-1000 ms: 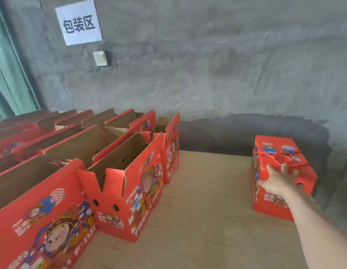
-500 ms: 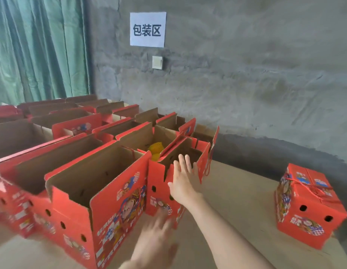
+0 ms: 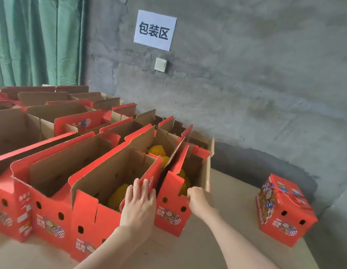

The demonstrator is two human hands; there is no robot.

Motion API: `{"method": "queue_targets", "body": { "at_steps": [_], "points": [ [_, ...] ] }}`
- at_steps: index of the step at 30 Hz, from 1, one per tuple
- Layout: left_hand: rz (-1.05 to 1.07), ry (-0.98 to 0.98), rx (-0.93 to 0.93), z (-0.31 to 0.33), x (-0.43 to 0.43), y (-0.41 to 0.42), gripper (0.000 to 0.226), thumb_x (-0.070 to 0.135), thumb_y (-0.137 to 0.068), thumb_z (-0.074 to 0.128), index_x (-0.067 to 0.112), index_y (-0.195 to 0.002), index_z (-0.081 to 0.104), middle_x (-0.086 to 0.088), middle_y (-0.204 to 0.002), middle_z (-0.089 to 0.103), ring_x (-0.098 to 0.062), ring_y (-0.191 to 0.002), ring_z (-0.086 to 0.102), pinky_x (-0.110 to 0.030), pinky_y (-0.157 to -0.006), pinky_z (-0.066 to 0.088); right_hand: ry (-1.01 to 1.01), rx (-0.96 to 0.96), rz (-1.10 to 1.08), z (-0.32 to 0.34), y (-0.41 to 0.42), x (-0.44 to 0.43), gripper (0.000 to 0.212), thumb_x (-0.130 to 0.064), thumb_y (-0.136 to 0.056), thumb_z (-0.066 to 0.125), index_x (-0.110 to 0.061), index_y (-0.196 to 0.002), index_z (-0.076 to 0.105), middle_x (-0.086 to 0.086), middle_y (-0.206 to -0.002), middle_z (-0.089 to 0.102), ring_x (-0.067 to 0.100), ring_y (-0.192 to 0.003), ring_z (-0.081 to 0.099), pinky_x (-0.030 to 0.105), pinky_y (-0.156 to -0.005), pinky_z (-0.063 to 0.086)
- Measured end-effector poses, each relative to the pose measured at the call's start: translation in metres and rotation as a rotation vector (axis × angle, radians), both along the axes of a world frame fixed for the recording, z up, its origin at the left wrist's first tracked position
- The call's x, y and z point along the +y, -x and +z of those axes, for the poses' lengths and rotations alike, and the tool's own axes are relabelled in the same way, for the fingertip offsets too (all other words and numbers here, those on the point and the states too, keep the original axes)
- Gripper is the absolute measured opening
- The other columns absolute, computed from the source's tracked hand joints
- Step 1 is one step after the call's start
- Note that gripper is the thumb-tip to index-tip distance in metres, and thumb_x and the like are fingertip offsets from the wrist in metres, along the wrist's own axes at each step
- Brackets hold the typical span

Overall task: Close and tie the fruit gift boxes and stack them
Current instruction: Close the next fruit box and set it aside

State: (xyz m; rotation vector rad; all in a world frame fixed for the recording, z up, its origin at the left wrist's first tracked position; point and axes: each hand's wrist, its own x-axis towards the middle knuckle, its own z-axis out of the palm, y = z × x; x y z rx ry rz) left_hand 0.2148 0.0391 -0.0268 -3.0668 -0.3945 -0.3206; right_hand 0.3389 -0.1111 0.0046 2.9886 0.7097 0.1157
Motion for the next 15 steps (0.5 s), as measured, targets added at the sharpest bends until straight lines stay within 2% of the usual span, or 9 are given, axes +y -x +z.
{"method": "queue_targets", "body": {
  "at_steps": [1, 3, 5, 8, 10, 13, 15],
  "points": [
    [0.001, 0.002, -0.010, 0.000, -0.001, 0.001, 0.073, 0.037, -0.092, 0.048, 0.014, -0.150, 0.011, -0.017, -0.158, -0.002, -0.043, -0.142, -0.012, -0.054, -0.113, -0.012, -0.009, -0.003, 0.033, 0.002, 0.011, -0.008, 0.029, -0.009, -0.094, 0.046, -0.020, -0.067, 0.046, 0.002, -0.078, 0.055, 0.029, -0.113, 0.056, 0.043, -0.120, 0.008],
    [-0.004, 0.006, -0.025, 0.003, -0.002, 0.001, 0.078, 0.037, -0.091, 0.050, 0.016, -0.151, 0.006, -0.018, -0.158, -0.004, -0.045, -0.141, -0.017, -0.058, -0.102, -0.028, -0.023, 0.041, 0.108, 0.005, 0.036, -0.024, 0.024, -0.008, -0.094, 0.046, -0.019, -0.072, 0.050, 0.003, -0.084, 0.060, 0.031, -0.118, 0.052, 0.041, -0.120, -0.004],
    [-0.069, -0.003, -0.042, 0.007, -0.008, 0.001, 0.085, 0.035, -0.090, 0.051, 0.017, -0.152, -0.005, -0.018, -0.157, -0.012, -0.044, -0.138, -0.027, -0.059, -0.093, -0.036, 0.009, 0.100, 0.188, 0.010, 0.066, -0.039, 0.021, -0.009, -0.092, 0.049, -0.019, -0.074, 0.053, 0.004, -0.084, 0.062, 0.027, -0.105, 0.058, 0.041, -0.119, -0.011],
    [-0.350, -0.021, 0.009, 0.011, -0.016, 0.005, 0.113, 0.046, -0.081, 0.065, 0.025, -0.145, -0.026, -0.009, -0.148, -0.037, -0.036, -0.129, -0.043, -0.057, -0.096, -0.034, 0.062, 0.168, 0.260, 0.012, 0.107, -0.072, 0.017, -0.011, -0.091, 0.053, -0.019, -0.076, 0.055, -0.004, -0.080, 0.054, 0.023, -0.095, 0.058, 0.037, -0.114, -0.015],
    [-0.613, -0.086, 0.138, 0.018, -0.018, 0.012, 0.126, 0.055, -0.070, 0.074, 0.035, -0.144, -0.027, -0.001, -0.141, -0.045, -0.030, -0.126, -0.047, -0.056, -0.100, -0.028, 0.080, 0.220, 0.268, 0.014, 0.130, -0.102, 0.012, -0.011, -0.091, 0.054, -0.016, -0.082, 0.060, -0.004, -0.084, 0.053, 0.021, -0.097, 0.057, 0.034, -0.114, -0.012],
    [-0.832, -0.287, 0.214, 0.030, -0.024, 0.023, 0.123, 0.056, -0.068, 0.075, 0.041, -0.145, -0.020, 0.003, -0.150, -0.032, -0.028, -0.134, -0.039, -0.060, -0.104, -0.020, 0.119, 0.312, 0.262, 0.020, 0.157, -0.144, 0.013, -0.008, -0.089, 0.055, -0.015, -0.090, 0.065, -0.001, -0.095, 0.064, 0.016, -0.099, 0.057, 0.031, -0.115, -0.005],
    [-0.878, -0.361, 0.155, 0.035, -0.034, 0.026, 0.103, 0.049, -0.079, 0.069, 0.037, -0.149, -0.006, 0.001, -0.159, -0.006, -0.025, -0.146, -0.014, -0.060, -0.110, -0.011, 0.156, 0.357, 0.181, 0.030, 0.166, -0.170, 0.022, -0.003, -0.087, 0.054, -0.017, -0.095, 0.069, -0.001, -0.098, 0.068, 0.016, -0.102, 0.058, 0.031, -0.118, 0.005]
  ]
}}
